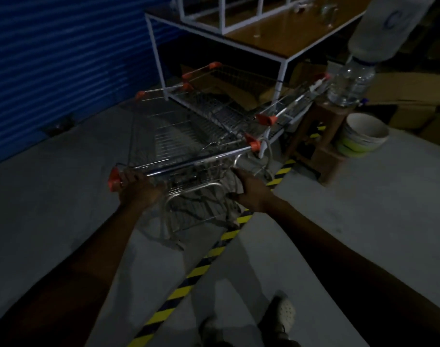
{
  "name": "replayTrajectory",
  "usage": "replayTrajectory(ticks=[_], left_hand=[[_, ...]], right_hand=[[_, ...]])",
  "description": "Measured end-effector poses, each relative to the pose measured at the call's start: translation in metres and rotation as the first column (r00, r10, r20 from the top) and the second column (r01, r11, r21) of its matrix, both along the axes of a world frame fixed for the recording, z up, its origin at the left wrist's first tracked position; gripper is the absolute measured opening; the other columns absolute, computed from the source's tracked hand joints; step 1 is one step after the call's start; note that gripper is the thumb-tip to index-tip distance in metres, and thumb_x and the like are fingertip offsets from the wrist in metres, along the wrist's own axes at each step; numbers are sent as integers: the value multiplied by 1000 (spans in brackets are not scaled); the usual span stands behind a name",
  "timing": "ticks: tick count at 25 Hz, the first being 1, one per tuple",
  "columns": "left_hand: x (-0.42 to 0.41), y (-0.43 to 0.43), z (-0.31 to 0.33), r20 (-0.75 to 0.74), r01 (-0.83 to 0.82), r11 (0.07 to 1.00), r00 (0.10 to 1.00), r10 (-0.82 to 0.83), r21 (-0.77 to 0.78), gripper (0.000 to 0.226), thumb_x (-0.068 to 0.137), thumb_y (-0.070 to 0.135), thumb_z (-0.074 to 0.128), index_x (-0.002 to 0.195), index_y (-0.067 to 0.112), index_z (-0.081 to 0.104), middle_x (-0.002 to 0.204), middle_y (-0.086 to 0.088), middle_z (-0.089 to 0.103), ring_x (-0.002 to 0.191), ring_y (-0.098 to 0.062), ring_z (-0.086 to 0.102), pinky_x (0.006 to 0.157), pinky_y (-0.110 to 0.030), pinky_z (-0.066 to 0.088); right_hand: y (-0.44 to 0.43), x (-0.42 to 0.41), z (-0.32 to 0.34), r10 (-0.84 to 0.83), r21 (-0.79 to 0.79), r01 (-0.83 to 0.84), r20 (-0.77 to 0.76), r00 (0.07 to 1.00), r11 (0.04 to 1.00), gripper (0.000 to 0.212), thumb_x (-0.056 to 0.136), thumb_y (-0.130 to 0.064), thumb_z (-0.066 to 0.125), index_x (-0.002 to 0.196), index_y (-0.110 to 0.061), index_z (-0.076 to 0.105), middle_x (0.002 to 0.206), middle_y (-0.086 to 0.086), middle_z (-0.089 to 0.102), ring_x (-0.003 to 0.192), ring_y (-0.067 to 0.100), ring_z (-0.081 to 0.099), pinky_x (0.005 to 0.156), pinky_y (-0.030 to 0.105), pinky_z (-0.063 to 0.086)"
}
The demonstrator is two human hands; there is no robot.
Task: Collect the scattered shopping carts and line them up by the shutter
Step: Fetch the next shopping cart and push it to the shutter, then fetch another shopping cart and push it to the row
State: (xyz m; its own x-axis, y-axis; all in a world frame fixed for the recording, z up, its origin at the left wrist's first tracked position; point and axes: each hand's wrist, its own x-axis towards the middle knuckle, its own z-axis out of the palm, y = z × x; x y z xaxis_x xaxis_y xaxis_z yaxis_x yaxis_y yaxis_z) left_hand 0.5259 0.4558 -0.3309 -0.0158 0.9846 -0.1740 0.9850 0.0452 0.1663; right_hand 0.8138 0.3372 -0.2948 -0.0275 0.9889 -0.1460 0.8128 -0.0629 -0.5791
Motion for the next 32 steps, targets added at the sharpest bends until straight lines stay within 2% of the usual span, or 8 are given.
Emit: replayTrajectory(ticks=[3,7,13,16,19,23,28,32], left_hand=[[68,-26,12,170,192,973,962,-212,125,88,89,63,46,151,6,19,159,-21,9,148,-35,8,117,-54,14],[200,-98,46,272,586,743,695,-666,322,82,88,63,41,147,8,33,156,-20,23,145,-35,20,115,-52,20],[359,-266,94,457,740,541,351,-817,399,75,94,58,41,151,13,23,162,-8,13,150,-20,5,120,-43,15],[424,-390,110,561,817,399,114,-820,416,71,96,54,41,152,16,20,161,-4,17,149,-16,10,119,-38,18],[480,-518,132,613,868,207,-133,-779,452,73,93,60,35,152,22,17,161,1,19,147,-11,15,117,-31,20],[543,-665,164,626,837,17,-396,-672,547,64,98,48,39,152,19,21,158,0,27,144,-12,26,115,-38,30],[611,-813,174,641,781,-143,-590,-492,608,65,97,47,39,151,15,21,155,-2,34,140,-7,34,108,-17,32],[678,-914,160,648,744,-229,-662,-376,628,60,99,39,43,150,14,23,153,-5,37,138,-10,37,103,-6,29]], right_hand=[[-44,25,13,-183,93,182,2,983,979,83,88,-37,68,153,-15,22,158,10,26,140,30,35,108,37,35],[-116,71,33,-388,214,384,-28,921,898,77,90,-36,65,152,-16,23,156,10,30,137,29,38,104,39,38],[-303,151,34,-673,282,691,-173,719,666,73,90,-34,65,151,-18,28,153,7,37,134,26,42,106,38,40],[-430,190,31,-781,283,836,-306,544,471,71,90,-34,65,150,-20,30,152,2,38,132,21,46,104,43,44],[-555,219,42,-838,275,940,-447,311,202,68,89,-35,65,148,-26,32,150,-4,40,125,14,51,98,41,50],[-699,240,55,-845,275,952,-534,33,-137,62,88,-34,66,143,-29,38,142,-5,48,117,11,55,92,36,53],[-835,258,38,-777,200,869,-566,-274,-453,55,89,-33,65,139,-27,44,137,-5,52,112,10,57,82,28,51],[-919,296,17,-710,138,797,-561,-426,-587,53,89,-34,65,138,-27,45,136,-3,54,109,10,58,81,25,46]])
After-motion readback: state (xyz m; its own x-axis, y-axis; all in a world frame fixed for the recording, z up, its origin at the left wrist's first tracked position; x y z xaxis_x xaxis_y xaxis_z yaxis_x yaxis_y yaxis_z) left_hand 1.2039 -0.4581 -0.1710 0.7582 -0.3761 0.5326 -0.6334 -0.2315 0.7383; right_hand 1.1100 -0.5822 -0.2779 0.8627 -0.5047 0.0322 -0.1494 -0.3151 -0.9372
